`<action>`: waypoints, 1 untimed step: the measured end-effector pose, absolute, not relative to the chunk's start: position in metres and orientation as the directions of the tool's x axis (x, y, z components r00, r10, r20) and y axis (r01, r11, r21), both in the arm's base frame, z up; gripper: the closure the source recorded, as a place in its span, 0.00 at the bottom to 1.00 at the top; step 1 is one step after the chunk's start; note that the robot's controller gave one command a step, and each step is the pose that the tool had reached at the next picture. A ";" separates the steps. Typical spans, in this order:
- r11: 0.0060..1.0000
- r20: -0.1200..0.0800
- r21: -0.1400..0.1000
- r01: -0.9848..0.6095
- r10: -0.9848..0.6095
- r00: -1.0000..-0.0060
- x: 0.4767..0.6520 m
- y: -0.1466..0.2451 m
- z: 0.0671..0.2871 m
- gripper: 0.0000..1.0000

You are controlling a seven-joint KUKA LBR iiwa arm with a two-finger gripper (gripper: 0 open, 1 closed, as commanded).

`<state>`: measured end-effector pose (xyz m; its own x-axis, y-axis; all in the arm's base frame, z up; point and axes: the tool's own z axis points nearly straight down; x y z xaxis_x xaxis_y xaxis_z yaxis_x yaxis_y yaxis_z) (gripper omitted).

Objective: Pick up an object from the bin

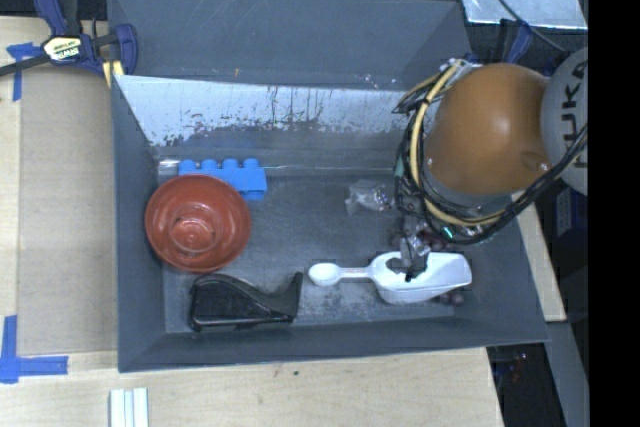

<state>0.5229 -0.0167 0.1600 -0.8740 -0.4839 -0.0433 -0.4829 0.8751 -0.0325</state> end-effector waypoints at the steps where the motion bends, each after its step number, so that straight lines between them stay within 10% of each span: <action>1: 0.876 -0.038 -0.028 -0.482 -0.483 -0.875 0.522 -0.016 0.157 0.00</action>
Offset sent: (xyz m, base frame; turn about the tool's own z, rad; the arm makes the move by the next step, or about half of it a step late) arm -0.0042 0.0007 -0.0713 0.2272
